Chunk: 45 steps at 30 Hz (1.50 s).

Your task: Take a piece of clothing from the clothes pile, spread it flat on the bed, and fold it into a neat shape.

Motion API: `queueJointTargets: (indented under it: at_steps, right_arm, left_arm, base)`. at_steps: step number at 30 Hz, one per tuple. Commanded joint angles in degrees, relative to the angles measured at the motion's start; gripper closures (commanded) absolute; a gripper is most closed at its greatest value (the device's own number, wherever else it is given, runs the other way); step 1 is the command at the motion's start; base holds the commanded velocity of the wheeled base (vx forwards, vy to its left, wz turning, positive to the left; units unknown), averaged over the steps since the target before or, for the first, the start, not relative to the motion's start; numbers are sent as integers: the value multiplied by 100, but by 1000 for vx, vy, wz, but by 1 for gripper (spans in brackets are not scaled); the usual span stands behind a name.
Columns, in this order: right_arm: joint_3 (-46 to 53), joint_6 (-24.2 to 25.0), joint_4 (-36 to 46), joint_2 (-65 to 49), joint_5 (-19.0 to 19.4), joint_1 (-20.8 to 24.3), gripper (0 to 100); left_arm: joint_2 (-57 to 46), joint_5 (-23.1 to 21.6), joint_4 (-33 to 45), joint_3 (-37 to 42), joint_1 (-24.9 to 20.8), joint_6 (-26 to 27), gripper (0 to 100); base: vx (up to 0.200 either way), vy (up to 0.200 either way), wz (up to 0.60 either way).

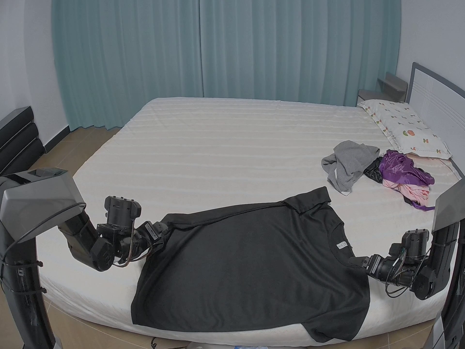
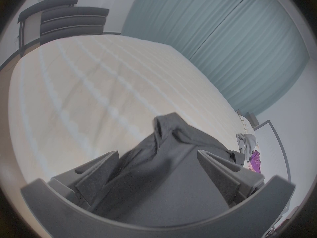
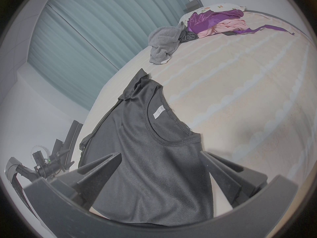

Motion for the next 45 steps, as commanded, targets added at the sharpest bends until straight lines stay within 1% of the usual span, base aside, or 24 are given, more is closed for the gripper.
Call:
queueJointTargets:
  at_steps: [1, 5, 10, 21, 22, 26, 32, 36, 39, 43, 44, 45]
  right_arm:
    - [-13, 12, -2, 25, -4, 28, 0]
    - [-21, 21, -2, 34, -4, 28, 0]
    - [-30, 12, -2, 25, -4, 28, 0]
    - [-153, 12, 34, 69, -4, 28, 0]
    - [-153, 12, 25, 87, -12, 28, 0]
    - [-162, 12, 16, 113, -12, 28, 0]
    - [-188, 12, 7, 95, -12, 28, 0]
    - [-311, 21, 7, 78, -12, 55, 0]
    - [-487, 47, 7, 131, -30, 186, 0]
    - [-1208, 118, 104, 456, -100, 389, 0]
    - [-1428, 118, 148, 596, -162, 485, 0]
    - [-1498, 109, 157, 640, -197, 512, 0]
  left_arm:
    - [960, 0, 4, -1078, 185, 442, 0]
    - [1435, 0, 22, -1843, 203, 486, 0]
    - [1866, -53, 4, -2379, 168, 503, 0]
    - [1927, -62, 39, -2476, 203, 477, 0]
    - [1918, -44, 30, -2476, 203, 477, 100]
    - [1910, 35, -31, -2511, 203, 468, 100]
    - [1927, 360, -471, -2669, 299, 477, 100]
    - [1918, 378, -602, -2687, 317, 512, 100]
    - [1918, 378, -567, -2774, 326, 556, 100]
    - [1910, 387, -585, -2854, 414, 793, 100]
    - [1910, 387, -611, -2862, 449, 934, 100]
    - [1901, 387, -611, -2871, 466, 960, 100]
  base:
    - [0, 0, 0]
    - [0, 0, 0]
    - [0, 0, 0]
    - [0, 0, 0]
    - [0, 0, 0]
    - [0, 0, 0]
    - [0, 0, 0]
    - [0, 0, 0]
    - [0, 0, 0]
    - [0, 0, 0]
    - [0, 0, 0]
    - [0, 0, 0]
